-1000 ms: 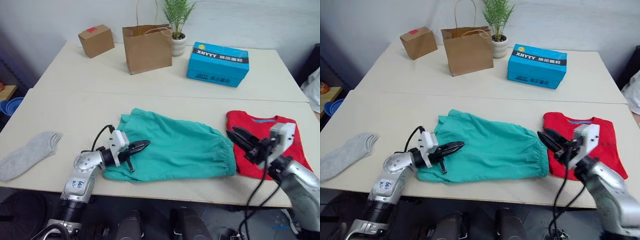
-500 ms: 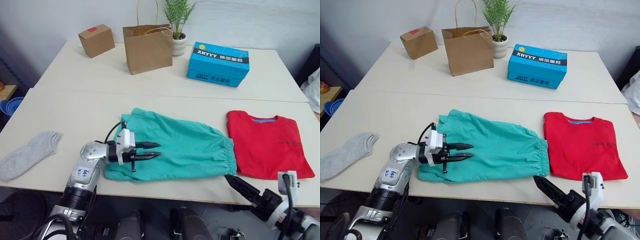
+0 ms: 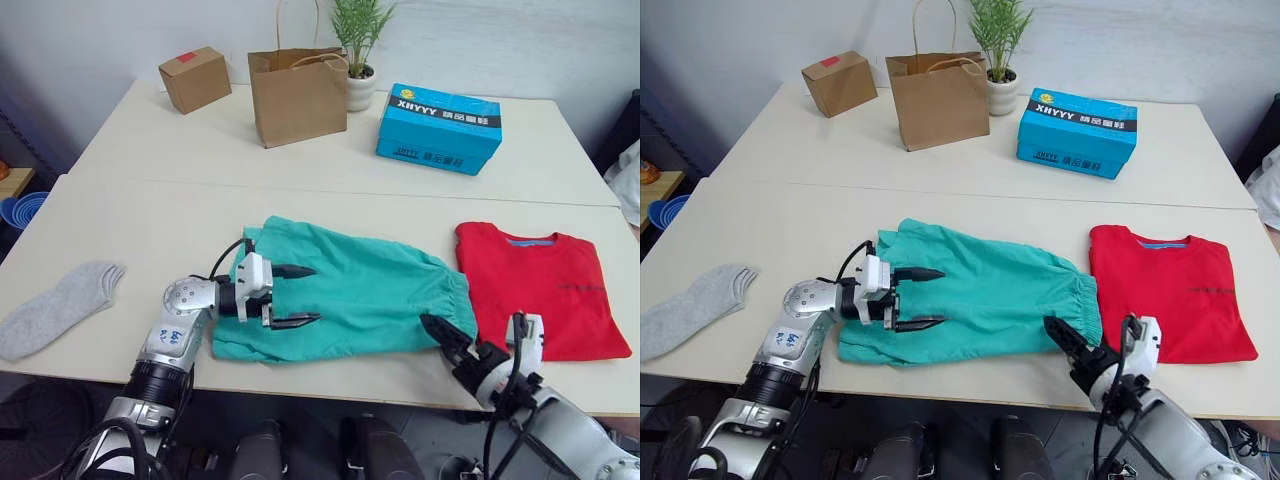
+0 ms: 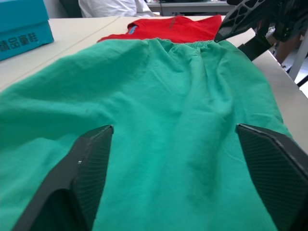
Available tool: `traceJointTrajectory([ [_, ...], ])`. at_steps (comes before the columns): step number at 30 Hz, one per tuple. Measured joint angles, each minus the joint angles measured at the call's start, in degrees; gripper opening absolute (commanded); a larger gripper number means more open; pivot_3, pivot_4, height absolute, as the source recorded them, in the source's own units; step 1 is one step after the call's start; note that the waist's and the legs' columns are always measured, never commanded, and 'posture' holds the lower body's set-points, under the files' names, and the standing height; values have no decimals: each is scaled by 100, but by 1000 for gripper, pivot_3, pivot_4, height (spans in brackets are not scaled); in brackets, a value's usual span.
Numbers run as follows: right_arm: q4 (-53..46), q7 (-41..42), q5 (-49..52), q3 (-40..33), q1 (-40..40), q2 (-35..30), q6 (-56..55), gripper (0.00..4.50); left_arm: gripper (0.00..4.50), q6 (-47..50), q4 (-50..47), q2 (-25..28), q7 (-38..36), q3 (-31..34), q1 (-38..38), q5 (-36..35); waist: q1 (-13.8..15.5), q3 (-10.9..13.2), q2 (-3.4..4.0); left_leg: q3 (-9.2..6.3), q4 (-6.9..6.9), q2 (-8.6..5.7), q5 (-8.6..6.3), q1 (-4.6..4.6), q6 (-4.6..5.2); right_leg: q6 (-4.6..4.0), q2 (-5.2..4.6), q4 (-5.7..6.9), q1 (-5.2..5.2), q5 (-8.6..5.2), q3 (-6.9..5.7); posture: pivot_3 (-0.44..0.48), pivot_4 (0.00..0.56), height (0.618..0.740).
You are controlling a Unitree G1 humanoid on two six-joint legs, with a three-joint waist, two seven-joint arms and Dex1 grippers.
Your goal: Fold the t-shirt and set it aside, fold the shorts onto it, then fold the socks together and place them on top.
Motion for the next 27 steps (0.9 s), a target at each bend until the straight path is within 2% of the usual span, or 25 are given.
traceJointTrajectory([
  [6,89,-255,-178,228,-347,123,-21,4500,1189,-34,611,-1,351,72,-209,300,-80,-9,-15,0,1,1,1,3,1,0,0,3,2,2,-1,0,150,740],
  [9,174,-388,-658,429,-649,352,-37,4500,203,-226,1045,-37,496,52,-317,541,-128,-21,-35,1,1,4,1,11,0,-1,0,3,8,4,-1,0,150,740],
  [10,229,-357,-891,492,-754,417,-41,4500,35,-284,1191,-80,520,42,-358,603,-125,-25,-41,0,1,4,2,11,0,-3,-1,1,9,5,-2,0,150,740],
  [12,393,-171,-1484,641,-962,663,-152,4500,35,-450,1421,-125,511,-2,-446,704,-110,-37,-58,0,1,4,4,12,2,-4,-3,-2,11,6,-3,0,150,740],
  [15,720,190,-2430,840,-1204,1140,-464,3854,0,-618,1570,-118,420,-85,-513,826,-108,-77,-60,1,-4,1,3,18,3,-5,-9,-10,17,9,-3,0,150,740],
  [17,927,388,-3038,931,-1343,1340,-651,3132,0,-707,1659,-132,396,-86,-540,823,-108,-90,-57,1,-7,0,4,19,6,-6,-13,-14,19,10,-3,0,150,740],
  [23,1123,1319,-5470,1299,-1585,1280,-1485,985,0,-758,1647,-213,448,173,-448,644,-108,-70,-24,4,-46,-7,9,8,4,-12,-16,-16,-8,8,-4,0,150,740],
  [25,1112,1632,-5987,1300,-1765,1177,-1709,269,0,-717,1610,-191,505,215,-428,642,-105,-69,-21,4,-57,-7,11,10,1,-12,-13,-17,-10,6,-8,0,150,740],
  [26,1112,1746,-6219,1299,-1832,1176,-1827,29,0,-683,1593,-185,516,248,-415,635,-103,-68,-21,4,-62,-7,11,10,-1,-12,-11,-17,-11,3,-11,0,150,740],
  [27,1116,1876,-6463,1302,-1908,1175,-1939,29,0,-650,1555,-177,554,276,-399,636,-103,-68,-20,4,-65,-7,13,10,-3,-11,-10,-17,-12,1,-13,0,150,740],
])
